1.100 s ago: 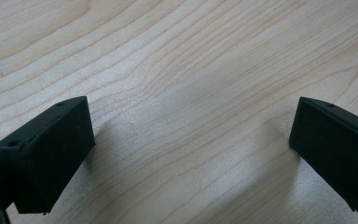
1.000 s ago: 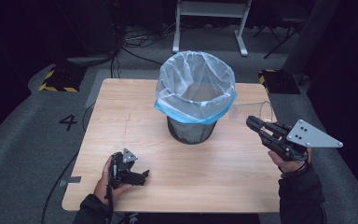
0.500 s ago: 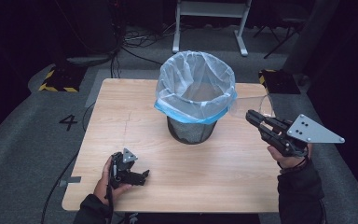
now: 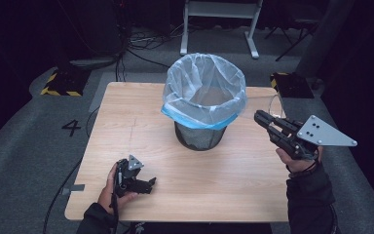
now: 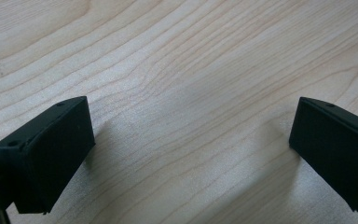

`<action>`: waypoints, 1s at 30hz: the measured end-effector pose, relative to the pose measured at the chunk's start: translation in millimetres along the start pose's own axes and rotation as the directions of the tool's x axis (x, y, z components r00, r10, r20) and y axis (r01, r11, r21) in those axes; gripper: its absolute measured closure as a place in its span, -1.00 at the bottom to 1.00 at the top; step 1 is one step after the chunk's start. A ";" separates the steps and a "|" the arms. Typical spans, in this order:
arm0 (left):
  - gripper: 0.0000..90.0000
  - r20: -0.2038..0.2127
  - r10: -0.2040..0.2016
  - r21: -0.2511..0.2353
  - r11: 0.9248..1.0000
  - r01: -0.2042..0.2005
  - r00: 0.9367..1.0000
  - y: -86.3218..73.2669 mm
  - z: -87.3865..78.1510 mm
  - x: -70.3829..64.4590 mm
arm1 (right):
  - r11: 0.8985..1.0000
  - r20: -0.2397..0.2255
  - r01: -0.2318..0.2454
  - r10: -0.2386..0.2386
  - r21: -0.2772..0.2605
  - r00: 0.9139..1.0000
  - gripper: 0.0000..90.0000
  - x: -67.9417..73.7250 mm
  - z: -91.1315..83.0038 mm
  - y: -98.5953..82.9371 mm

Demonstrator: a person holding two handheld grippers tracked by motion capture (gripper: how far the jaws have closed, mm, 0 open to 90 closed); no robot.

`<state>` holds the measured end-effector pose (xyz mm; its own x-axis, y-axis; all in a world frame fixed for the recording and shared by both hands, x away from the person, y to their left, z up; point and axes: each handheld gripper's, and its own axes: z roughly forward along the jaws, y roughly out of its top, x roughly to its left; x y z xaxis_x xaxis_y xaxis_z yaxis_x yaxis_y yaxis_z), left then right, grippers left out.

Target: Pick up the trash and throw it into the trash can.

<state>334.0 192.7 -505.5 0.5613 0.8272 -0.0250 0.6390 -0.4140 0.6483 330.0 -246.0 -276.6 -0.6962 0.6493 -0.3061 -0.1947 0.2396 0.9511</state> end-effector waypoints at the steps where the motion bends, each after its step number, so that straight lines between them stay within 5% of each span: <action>1: -1.00 0.000 0.000 0.000 1.000 0.000 1.000 0.0 0.0 0.0 | 1.000 -0.001 0.000 0.000 -0.004 1.000 0.90 0.0 0.9 0.8; 17: -1.00 0.000 0.000 0.000 1.000 0.000 1.000 0.0 0.1 0.0 | 1.000 0.024 0.030 -0.029 -0.006 0.999 0.89 5.0 32.8 10.0; 30: -1.00 0.001 0.001 0.001 1.000 -0.001 1.000 0.0 0.0 0.0 | 0.999 0.005 -0.023 0.023 0.032 1.000 0.87 0.9 71.0 3.1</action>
<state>334.1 192.7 -505.5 0.5622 0.8266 -0.0248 0.6388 -0.4150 0.6479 377.9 -193.5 -276.8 -0.6972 0.6580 -0.2845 -0.1567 0.2474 0.9562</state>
